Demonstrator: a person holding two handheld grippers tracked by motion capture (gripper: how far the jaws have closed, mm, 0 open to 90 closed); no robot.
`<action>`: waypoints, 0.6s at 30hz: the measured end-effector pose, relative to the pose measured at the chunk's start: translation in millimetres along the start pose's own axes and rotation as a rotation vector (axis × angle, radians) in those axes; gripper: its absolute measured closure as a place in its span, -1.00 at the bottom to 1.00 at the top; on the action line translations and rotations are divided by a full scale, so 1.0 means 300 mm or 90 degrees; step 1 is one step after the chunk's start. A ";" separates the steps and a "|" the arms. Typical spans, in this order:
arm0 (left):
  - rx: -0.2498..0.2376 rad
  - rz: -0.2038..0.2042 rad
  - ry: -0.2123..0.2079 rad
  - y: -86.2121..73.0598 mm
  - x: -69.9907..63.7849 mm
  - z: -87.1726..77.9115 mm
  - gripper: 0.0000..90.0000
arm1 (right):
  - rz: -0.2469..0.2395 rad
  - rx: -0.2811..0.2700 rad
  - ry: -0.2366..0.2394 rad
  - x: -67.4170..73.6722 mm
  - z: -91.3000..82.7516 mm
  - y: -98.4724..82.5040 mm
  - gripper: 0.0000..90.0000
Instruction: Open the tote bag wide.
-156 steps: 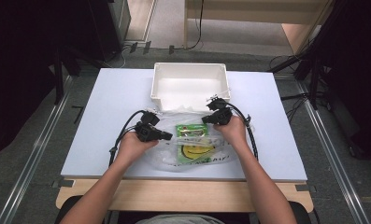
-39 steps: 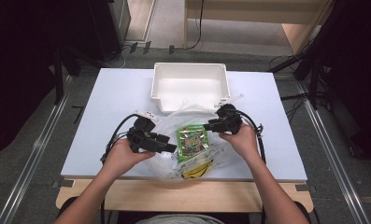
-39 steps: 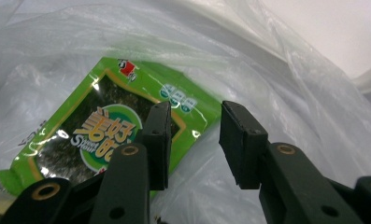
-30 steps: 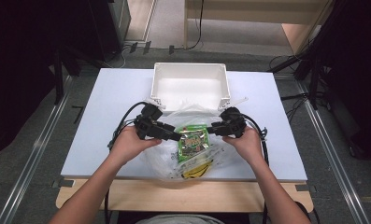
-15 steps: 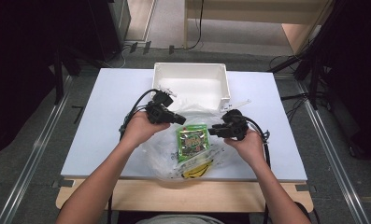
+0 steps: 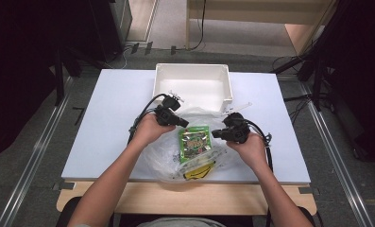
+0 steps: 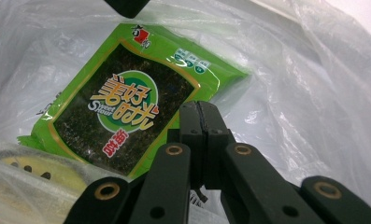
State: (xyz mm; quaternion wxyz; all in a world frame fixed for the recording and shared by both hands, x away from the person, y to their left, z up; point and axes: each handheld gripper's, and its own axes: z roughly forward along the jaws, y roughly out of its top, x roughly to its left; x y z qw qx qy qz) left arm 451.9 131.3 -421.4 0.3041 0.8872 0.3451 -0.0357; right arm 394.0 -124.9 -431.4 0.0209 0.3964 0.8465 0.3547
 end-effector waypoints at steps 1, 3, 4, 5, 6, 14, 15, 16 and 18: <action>-0.002 -0.002 0.012 -0.003 0.013 0.007 1.00 | 0.004 0.003 0.001 0.002 0.001 -0.002 1.00; -0.012 -0.004 0.021 -0.004 0.021 0.010 1.00 | 0.003 0.008 0.000 0.004 0.004 -0.004 1.00; -0.012 -0.004 0.021 -0.004 0.021 0.010 1.00 | 0.002 0.010 0.001 0.004 0.006 -0.004 1.00; -0.010 -0.002 0.025 -0.003 0.025 0.013 1.00 | 0.002 0.010 0.001 0.004 0.006 -0.004 1.00; -0.002 0.003 0.029 -0.004 0.030 0.016 1.00 | 0.003 0.013 0.001 0.003 0.012 -0.005 1.00; -0.014 -0.020 0.025 -0.028 0.092 0.030 1.00 | 0.008 0.018 -0.001 0.000 0.019 -0.020 1.00; -0.013 -0.017 0.027 -0.030 0.096 0.032 1.00 | 0.007 0.016 0.001 -0.001 0.019 -0.022 1.00; -0.014 -0.017 0.030 -0.031 0.100 0.035 1.00 | 0.008 0.018 0.000 -0.001 0.018 -0.025 1.00; -0.018 -0.026 0.026 -0.035 0.108 0.045 1.00 | 0.009 0.017 0.002 -0.001 0.018 -0.030 1.00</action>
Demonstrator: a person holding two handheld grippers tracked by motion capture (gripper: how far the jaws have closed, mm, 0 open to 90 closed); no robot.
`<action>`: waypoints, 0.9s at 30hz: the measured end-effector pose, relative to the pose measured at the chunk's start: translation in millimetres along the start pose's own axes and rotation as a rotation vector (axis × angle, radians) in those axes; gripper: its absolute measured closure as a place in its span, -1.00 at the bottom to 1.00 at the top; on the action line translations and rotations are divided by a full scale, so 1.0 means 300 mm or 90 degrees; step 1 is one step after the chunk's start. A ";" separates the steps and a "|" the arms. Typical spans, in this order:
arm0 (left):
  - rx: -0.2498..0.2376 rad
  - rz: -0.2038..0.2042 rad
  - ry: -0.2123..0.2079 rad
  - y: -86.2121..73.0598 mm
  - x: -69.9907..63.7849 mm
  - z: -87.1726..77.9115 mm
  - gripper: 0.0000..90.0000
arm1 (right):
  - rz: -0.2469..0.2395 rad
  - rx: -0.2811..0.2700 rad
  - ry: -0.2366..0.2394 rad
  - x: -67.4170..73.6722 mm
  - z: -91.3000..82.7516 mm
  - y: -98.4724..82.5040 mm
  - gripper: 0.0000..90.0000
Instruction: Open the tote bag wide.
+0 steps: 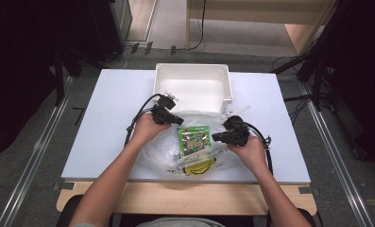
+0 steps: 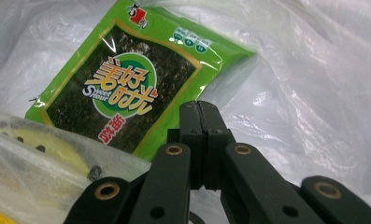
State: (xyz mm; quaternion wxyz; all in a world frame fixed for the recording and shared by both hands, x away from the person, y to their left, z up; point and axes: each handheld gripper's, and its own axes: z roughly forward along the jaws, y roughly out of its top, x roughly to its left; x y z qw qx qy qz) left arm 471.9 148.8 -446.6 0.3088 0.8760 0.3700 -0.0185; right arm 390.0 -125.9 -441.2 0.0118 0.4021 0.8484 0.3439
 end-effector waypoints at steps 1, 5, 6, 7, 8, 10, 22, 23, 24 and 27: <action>0.000 0.000 0.000 0.000 0.000 0.000 1.00 | -0.001 0.002 0.000 -0.001 0.000 -0.003 1.00; 0.004 -0.006 0.000 -0.008 0.012 0.022 1.00 | 0.001 0.006 -0.001 0.004 -0.002 -0.017 1.00; 0.003 -0.007 0.000 -0.009 0.012 0.024 1.00 | 0.001 0.005 0.002 0.006 -0.005 -0.020 1.00; 0.001 -0.007 0.000 -0.010 0.012 0.024 1.00 | 0.003 0.004 0.002 0.008 -0.008 -0.022 1.00; 0.001 -0.007 0.000 -0.010 0.012 0.024 1.00 | 0.001 0.002 0.002 0.009 -0.010 -0.025 1.00; -0.005 -0.012 -0.006 -0.014 0.014 0.026 1.00 | 0.002 0.005 0.005 0.015 -0.011 -0.032 1.00; -0.006 -0.004 0.007 -0.015 0.003 0.028 0.99 | 0.001 0.018 0.014 0.063 -0.029 -0.120 1.00; -0.006 -0.004 0.007 -0.015 0.003 0.028 0.99 | 0.001 0.018 0.014 0.063 -0.029 -0.120 1.00; -0.003 0.000 0.011 -0.014 0.001 0.027 0.99 | -0.001 0.022 0.013 0.074 -0.031 -0.139 1.00; -0.004 0.000 0.013 -0.014 -0.003 0.028 0.99 | -0.007 0.028 0.012 0.091 -0.031 -0.164 1.00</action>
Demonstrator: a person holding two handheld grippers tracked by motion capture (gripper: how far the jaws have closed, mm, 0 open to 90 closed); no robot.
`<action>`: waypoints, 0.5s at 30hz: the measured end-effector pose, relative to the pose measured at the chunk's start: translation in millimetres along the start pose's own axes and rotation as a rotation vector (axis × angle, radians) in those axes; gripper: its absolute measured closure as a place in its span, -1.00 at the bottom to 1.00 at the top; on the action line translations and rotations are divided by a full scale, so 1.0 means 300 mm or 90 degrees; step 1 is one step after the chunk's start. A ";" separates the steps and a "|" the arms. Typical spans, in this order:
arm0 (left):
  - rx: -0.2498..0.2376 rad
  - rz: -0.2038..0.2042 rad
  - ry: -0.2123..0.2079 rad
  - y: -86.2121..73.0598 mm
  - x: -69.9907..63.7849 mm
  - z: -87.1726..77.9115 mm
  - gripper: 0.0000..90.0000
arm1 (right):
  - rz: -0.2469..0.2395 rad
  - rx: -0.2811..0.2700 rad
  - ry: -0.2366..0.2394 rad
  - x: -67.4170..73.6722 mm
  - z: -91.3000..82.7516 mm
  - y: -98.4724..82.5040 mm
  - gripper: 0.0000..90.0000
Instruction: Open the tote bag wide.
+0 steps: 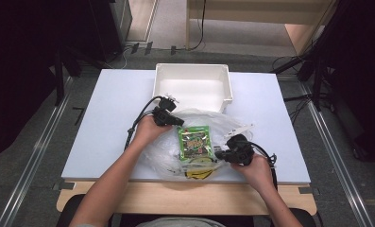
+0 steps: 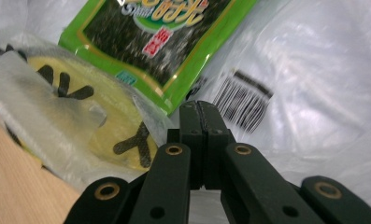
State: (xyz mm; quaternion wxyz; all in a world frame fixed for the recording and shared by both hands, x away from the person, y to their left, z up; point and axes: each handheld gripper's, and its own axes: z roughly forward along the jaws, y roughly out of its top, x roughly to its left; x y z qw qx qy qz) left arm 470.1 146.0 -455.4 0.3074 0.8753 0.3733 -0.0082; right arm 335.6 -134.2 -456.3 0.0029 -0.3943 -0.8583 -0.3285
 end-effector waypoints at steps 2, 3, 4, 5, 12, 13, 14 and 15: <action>-0.002 -0.002 0.000 -0.001 0.000 0.000 0.99 | -0.001 0.005 0.000 0.011 0.000 -0.014 1.00; -0.002 -0.002 0.000 -0.001 0.000 0.000 0.99 | -0.001 0.005 0.000 0.011 0.000 -0.014 1.00; -0.001 -0.001 0.000 -0.001 -0.001 0.000 0.99 | -0.003 0.007 0.002 0.021 0.003 -0.028 1.00; -0.002 -0.002 0.000 -0.001 0.000 0.000 0.99 | -0.003 0.010 0.003 0.026 0.003 -0.034 1.00; -0.002 -0.002 0.002 -0.001 -0.004 0.001 0.99 | -0.012 0.021 0.010 0.060 0.007 -0.065 1.00; 0.000 0.001 0.004 -0.001 -0.004 0.000 0.99 | -0.015 0.021 0.014 0.070 0.007 -0.075 1.00; 0.000 0.001 0.004 -0.001 -0.004 0.000 0.99 | -0.015 0.021 0.014 0.070 0.007 -0.075 1.00; 0.001 0.001 0.004 -0.001 -0.004 0.000 0.99 | -0.021 0.021 0.016 0.079 0.006 -0.082 1.00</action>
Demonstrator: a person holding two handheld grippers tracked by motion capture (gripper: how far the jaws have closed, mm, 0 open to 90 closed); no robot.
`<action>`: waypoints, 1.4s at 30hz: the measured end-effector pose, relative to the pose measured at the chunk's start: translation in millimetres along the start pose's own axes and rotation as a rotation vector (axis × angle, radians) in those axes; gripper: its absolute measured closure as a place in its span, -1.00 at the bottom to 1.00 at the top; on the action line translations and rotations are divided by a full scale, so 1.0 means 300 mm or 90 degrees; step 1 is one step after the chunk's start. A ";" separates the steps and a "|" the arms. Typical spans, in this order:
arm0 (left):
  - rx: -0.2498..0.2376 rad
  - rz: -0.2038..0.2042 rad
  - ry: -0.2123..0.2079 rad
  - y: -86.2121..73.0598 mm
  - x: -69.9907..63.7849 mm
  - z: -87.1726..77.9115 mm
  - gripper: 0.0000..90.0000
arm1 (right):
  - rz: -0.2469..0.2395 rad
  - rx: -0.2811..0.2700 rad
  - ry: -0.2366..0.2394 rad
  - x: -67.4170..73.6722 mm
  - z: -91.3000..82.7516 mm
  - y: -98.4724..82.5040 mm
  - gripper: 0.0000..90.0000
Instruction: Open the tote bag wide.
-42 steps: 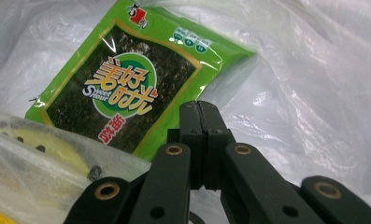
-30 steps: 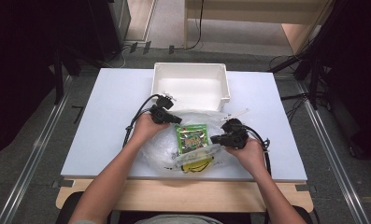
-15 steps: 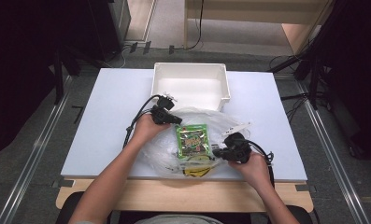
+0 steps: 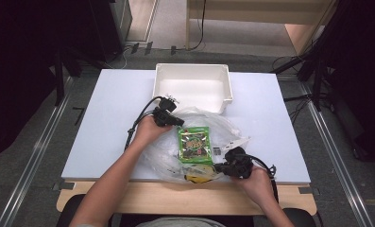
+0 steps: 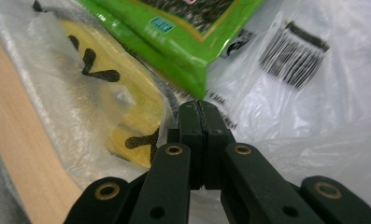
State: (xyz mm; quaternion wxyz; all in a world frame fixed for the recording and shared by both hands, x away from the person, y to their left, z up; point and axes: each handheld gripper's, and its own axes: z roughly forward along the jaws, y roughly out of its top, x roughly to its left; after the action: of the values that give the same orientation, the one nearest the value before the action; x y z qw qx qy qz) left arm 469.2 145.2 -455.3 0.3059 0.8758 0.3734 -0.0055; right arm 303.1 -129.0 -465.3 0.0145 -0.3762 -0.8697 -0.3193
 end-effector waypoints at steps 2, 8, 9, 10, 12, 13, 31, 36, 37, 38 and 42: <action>0.000 -0.001 0.000 0.000 0.000 0.000 0.99 | -0.002 0.003 0.007 0.010 -0.001 -0.007 1.00; 0.001 0.001 0.000 0.001 -0.002 0.001 0.99 | -0.026 0.006 0.025 0.043 0.014 -0.003 1.00; 0.003 0.002 0.001 0.001 -0.002 0.001 0.99 | -0.030 0.005 0.027 0.048 0.019 0.002 1.00; 0.003 0.002 0.002 0.001 -0.002 0.001 0.99 | -0.030 0.005 0.028 0.051 0.024 0.007 1.00; 0.000 0.000 -0.002 0.000 -0.002 0.002 0.99 | -0.040 0.002 0.035 0.064 0.039 0.021 1.00; 0.000 0.000 -0.002 0.000 -0.002 0.002 0.99 | -0.044 0.003 0.038 0.068 0.042 0.024 1.00; 0.007 -0.007 -0.008 0.005 -0.005 0.002 0.98 | -0.052 -0.042 0.017 0.069 -0.032 0.098 1.00; 0.007 -0.010 -0.009 0.005 -0.006 0.003 0.98 | -0.054 -0.055 0.015 0.069 -0.058 0.142 1.00; 0.007 -0.010 -0.009 0.005 -0.006 0.003 0.98 | -0.053 -0.052 0.015 0.069 -0.060 0.152 1.00; 0.009 -0.008 -0.009 0.005 -0.005 0.002 0.98 | -0.056 -0.054 0.017 0.070 -0.061 0.162 1.00; 0.009 -0.009 -0.011 0.005 -0.004 0.003 0.98 | -0.065 -0.055 0.029 0.085 -0.058 0.203 1.00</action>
State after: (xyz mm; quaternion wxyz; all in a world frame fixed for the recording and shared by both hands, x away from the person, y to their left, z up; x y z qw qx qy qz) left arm 469.4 143.2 -454.8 0.3030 0.8752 0.3768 -0.0177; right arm 321.7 -91.0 -411.6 0.0014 -0.3240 -0.8726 -0.3655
